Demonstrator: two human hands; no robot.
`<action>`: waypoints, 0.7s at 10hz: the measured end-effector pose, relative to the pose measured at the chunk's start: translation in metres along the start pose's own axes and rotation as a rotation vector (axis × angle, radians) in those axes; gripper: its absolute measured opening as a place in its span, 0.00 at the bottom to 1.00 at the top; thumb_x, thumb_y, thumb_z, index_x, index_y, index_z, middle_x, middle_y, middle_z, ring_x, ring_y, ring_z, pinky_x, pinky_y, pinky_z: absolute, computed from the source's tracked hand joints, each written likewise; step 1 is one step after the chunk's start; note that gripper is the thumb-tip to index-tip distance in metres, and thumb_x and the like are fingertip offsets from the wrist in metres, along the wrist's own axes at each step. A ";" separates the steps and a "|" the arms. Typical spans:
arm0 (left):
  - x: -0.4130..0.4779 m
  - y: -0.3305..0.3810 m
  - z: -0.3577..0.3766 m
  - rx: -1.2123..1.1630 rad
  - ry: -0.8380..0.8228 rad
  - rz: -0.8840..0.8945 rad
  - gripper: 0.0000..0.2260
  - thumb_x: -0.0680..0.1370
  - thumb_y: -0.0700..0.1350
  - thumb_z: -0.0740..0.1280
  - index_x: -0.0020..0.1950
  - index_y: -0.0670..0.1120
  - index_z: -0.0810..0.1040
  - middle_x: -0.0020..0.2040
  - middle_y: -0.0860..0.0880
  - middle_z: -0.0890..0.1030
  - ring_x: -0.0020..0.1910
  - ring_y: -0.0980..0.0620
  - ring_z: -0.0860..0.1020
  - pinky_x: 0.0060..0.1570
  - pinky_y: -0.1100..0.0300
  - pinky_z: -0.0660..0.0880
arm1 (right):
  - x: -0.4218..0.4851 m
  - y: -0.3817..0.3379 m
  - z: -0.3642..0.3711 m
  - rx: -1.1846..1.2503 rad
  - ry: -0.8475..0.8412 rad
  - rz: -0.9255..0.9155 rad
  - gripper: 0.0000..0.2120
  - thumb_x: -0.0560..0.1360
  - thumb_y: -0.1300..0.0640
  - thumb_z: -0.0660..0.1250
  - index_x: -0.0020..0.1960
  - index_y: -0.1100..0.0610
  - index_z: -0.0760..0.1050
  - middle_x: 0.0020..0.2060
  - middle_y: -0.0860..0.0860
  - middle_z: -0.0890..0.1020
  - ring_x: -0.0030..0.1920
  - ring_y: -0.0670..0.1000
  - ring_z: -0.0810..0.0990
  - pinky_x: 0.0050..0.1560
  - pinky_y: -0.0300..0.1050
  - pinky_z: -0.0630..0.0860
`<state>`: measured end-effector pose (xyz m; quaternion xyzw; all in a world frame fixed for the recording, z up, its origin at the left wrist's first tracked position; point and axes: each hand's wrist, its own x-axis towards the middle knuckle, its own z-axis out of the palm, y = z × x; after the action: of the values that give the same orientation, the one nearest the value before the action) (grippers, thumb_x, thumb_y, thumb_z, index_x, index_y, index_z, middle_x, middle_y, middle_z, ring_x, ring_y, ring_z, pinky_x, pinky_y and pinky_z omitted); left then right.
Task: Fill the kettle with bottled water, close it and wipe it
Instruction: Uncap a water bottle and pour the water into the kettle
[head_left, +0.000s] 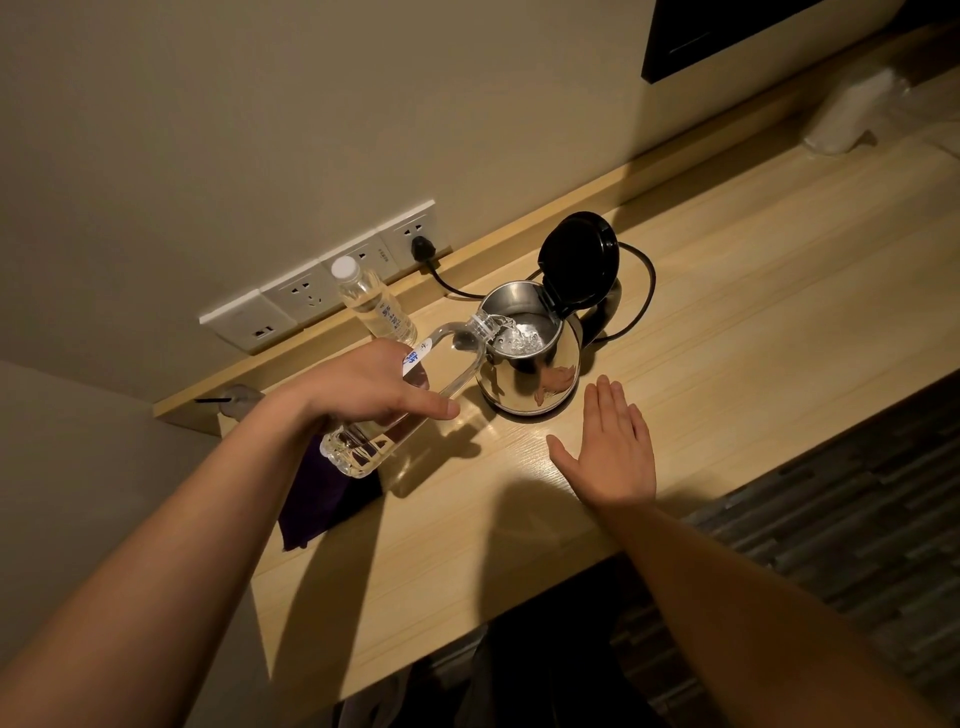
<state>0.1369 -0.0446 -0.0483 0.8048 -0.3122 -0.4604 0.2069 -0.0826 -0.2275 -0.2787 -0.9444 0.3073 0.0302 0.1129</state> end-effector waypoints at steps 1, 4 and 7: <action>0.000 0.000 0.000 0.000 0.001 0.017 0.29 0.65 0.63 0.76 0.51 0.40 0.82 0.50 0.34 0.84 0.48 0.30 0.82 0.51 0.36 0.79 | 0.000 0.000 0.000 0.001 0.005 0.000 0.44 0.79 0.30 0.51 0.84 0.59 0.54 0.84 0.55 0.55 0.84 0.53 0.51 0.82 0.54 0.53; 0.003 -0.003 -0.002 -0.038 -0.024 -0.013 0.22 0.67 0.59 0.78 0.46 0.42 0.82 0.41 0.41 0.84 0.37 0.46 0.79 0.41 0.46 0.77 | 0.000 0.001 0.001 0.001 0.004 0.006 0.44 0.79 0.30 0.51 0.84 0.59 0.54 0.84 0.55 0.56 0.84 0.54 0.51 0.82 0.54 0.54; 0.002 -0.006 -0.003 -0.080 -0.045 -0.029 0.30 0.65 0.62 0.80 0.48 0.36 0.81 0.40 0.35 0.81 0.36 0.45 0.77 0.39 0.50 0.74 | 0.000 0.000 -0.001 -0.007 -0.007 0.006 0.44 0.79 0.29 0.50 0.84 0.58 0.53 0.84 0.55 0.54 0.84 0.53 0.50 0.82 0.53 0.51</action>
<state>0.1425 -0.0416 -0.0517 0.7898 -0.2862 -0.4936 0.2251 -0.0824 -0.2275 -0.2776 -0.9438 0.3095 0.0348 0.1104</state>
